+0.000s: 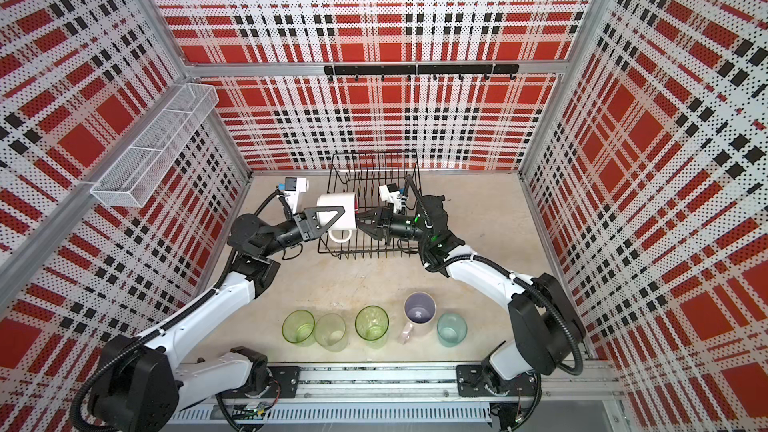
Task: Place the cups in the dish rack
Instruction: 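Grasp the mug with the left gripper while the right gripper releases and draws back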
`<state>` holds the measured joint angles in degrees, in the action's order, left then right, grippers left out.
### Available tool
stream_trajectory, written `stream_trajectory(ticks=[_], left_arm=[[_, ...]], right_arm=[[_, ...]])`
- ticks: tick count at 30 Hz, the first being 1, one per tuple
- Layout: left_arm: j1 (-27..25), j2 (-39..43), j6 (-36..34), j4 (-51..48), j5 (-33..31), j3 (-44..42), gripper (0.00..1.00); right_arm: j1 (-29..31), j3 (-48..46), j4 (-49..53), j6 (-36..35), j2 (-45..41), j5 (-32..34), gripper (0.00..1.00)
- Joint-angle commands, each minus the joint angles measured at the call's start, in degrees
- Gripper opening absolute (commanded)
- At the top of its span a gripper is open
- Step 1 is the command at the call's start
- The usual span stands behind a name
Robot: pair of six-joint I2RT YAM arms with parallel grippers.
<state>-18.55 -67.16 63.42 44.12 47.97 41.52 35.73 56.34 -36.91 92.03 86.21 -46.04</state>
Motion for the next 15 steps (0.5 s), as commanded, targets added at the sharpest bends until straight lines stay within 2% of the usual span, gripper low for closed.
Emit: stream_trajectory(ticks=[1,2,4,6,8,9,10,13,15], left_arm=[[1.47,-0.6,1.39,2.29,-1.91,-0.72,0.76],[1.72,-0.77,2.04,2.6,-2.34,-0.9,0.75],[1.99,-1.08,3.1,2.75,-3.22,-0.93,0.73],[2.02,-1.42,3.04,2.98,-3.93,-0.65,0.72],[2.15,-1.49,1.93,2.85,-4.86,-0.39,0.71],[2.35,-1.48,1.62,2.89,-5.58,-0.38,0.71],[2.73,-1.36,1.19,2.66,-6.5,-0.54,0.71],[3.6,-1.22,-1.95,-0.51,-9.86,-0.29,0.69],[3.79,-1.5,-6.14,-6.3,-13.1,1.19,0.68]], right_arm=[[0.31,0.1,-12.8,4.54,0.3,0.41,0.0],[0.31,-0.08,-13.33,4.94,0.65,0.58,0.01],[0.23,-0.63,-14.24,5.52,1.06,1.2,0.1],[-0.03,-1.33,-15.49,6.49,1.5,1.82,0.25],[-0.6,-2.9,-16.9,7.35,1.53,3.13,0.35],[-0.89,-3.62,-16.93,7.35,1.21,4.04,0.46],[-1.38,-4.52,-16.06,6.74,0.65,4.91,0.53],[-2.56,-5.89,-10.05,2.31,-1.51,6.79,0.56],[-3.1,-6.32,-4.19,-1.72,-3.49,9.18,0.59]])
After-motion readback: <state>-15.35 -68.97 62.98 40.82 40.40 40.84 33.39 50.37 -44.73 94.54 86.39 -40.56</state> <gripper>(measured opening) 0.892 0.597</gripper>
